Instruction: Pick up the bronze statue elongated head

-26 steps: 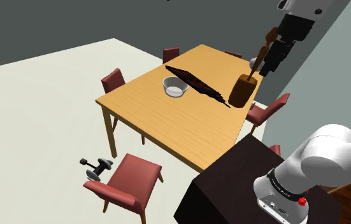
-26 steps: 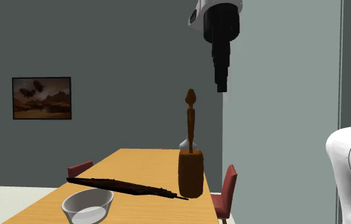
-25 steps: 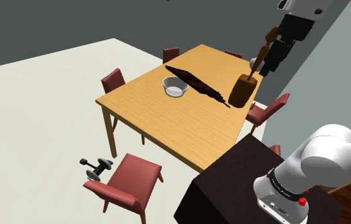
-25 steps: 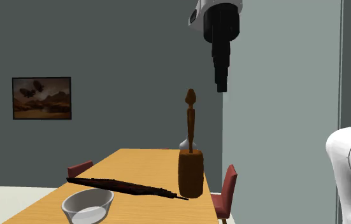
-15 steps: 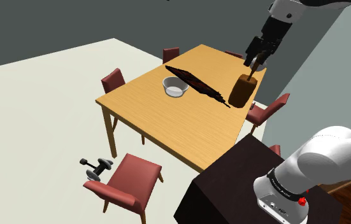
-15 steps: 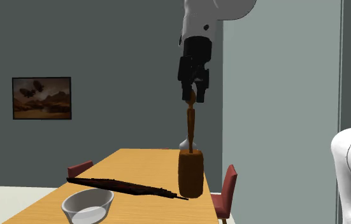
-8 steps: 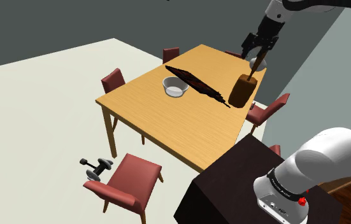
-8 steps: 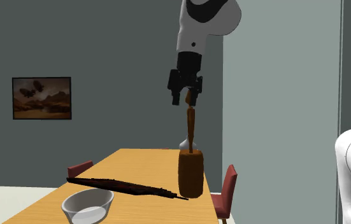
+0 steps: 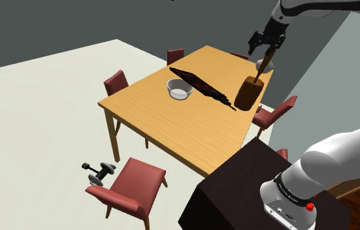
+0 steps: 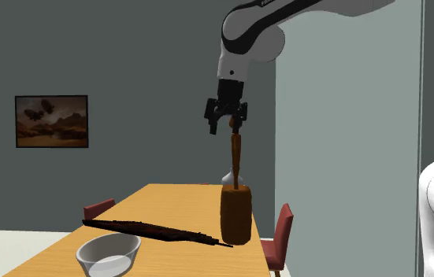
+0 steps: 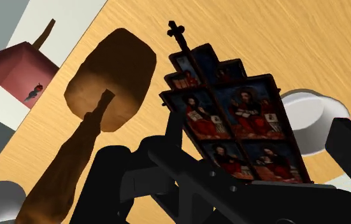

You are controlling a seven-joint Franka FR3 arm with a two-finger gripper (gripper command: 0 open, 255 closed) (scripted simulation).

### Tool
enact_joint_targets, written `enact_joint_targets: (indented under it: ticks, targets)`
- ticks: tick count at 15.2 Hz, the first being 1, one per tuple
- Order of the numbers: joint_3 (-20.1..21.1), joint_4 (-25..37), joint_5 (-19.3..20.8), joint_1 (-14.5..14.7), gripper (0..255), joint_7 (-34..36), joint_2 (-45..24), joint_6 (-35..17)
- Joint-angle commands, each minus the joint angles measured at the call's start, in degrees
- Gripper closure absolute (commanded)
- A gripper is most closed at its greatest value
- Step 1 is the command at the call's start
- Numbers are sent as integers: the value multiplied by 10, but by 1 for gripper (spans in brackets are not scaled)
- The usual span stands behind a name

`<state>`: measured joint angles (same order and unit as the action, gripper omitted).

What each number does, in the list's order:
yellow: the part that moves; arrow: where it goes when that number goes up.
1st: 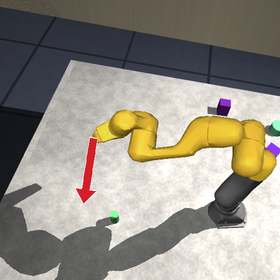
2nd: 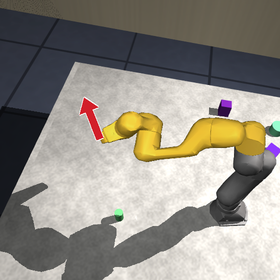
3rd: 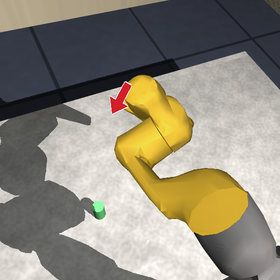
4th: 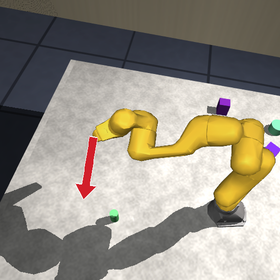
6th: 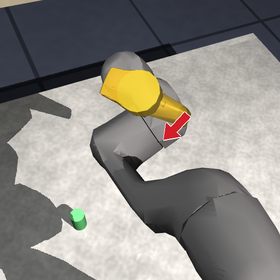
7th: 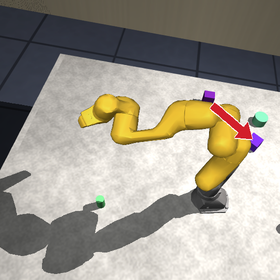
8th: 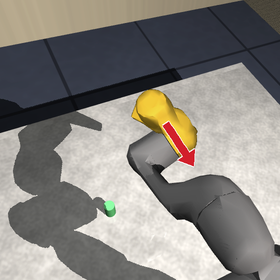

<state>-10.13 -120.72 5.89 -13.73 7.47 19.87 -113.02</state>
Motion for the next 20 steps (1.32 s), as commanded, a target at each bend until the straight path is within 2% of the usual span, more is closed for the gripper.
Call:
enact_joint_targets:
  ticks: [1,15,20]
  targets:
    - [-12,20,5,-12,0,7,-23,-16]
    - [-87,166,2,-83,0,66,-180,-107]
    - [-89,140,2,-85,0,70,-185,-139]
